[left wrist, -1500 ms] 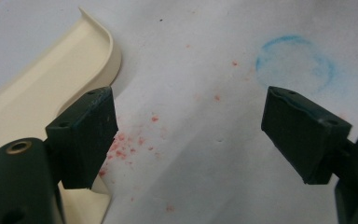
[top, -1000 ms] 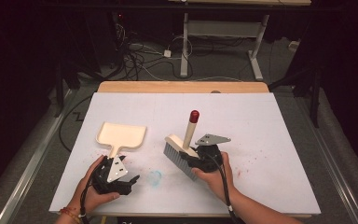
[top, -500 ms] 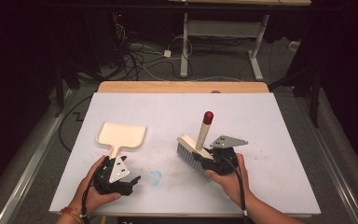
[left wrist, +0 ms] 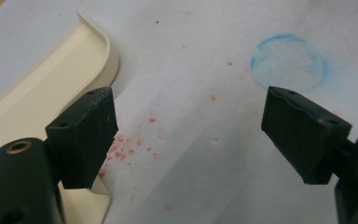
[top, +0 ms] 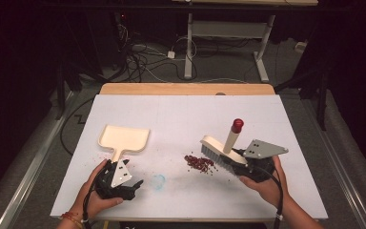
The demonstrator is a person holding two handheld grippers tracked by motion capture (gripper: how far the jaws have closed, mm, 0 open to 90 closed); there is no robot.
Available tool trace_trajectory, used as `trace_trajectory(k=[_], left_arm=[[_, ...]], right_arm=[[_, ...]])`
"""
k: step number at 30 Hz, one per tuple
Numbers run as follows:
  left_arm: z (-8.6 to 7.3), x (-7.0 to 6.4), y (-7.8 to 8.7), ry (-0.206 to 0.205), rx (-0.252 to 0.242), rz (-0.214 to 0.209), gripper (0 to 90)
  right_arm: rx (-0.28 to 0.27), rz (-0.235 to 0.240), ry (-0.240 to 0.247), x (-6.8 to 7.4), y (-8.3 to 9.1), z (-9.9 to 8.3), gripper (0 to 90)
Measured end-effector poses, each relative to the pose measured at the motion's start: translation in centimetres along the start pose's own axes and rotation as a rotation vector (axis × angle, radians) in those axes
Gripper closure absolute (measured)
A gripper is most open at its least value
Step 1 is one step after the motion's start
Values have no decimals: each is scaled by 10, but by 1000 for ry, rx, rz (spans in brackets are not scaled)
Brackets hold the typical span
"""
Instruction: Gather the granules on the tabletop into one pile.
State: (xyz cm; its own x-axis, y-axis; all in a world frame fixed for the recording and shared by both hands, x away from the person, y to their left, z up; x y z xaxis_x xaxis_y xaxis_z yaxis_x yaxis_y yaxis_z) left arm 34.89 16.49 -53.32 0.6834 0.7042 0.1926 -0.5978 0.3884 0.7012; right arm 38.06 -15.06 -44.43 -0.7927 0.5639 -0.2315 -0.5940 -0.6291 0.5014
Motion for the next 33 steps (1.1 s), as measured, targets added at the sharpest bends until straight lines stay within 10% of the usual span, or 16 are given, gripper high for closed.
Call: trace_trajectory(k=[6,14,24,33], left_arm=[[2,-2,-2,-2,-3,-4,177],[1,-2,-3,-7,3,-7,177],[1,-3,-3,-8,4,-6,177],[0,-2,0,-5,-4,-4,177]], right_arm=[[64,-134,-38,-24,-6,-22,674],[137,-208,-35,-21,-40,-36,675],[136,-174,16,24,-62,-12,675],[75,-160,20,15,-51,-3,674]])
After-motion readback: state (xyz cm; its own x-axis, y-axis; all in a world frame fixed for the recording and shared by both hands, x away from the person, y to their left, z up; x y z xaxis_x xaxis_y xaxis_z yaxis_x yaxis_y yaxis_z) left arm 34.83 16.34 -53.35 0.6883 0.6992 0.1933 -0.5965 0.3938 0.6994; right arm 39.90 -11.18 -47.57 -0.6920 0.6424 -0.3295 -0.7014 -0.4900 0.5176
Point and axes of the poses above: each handheld gripper's, and its own axes: y roughly backward along the jaws, z roughly out of its top, x roughly to its left, the point moved 10 cm from there along -y, roughly forward along the jaws, and after that the axes turned 7 degrees about y, right-handed, at the moved point
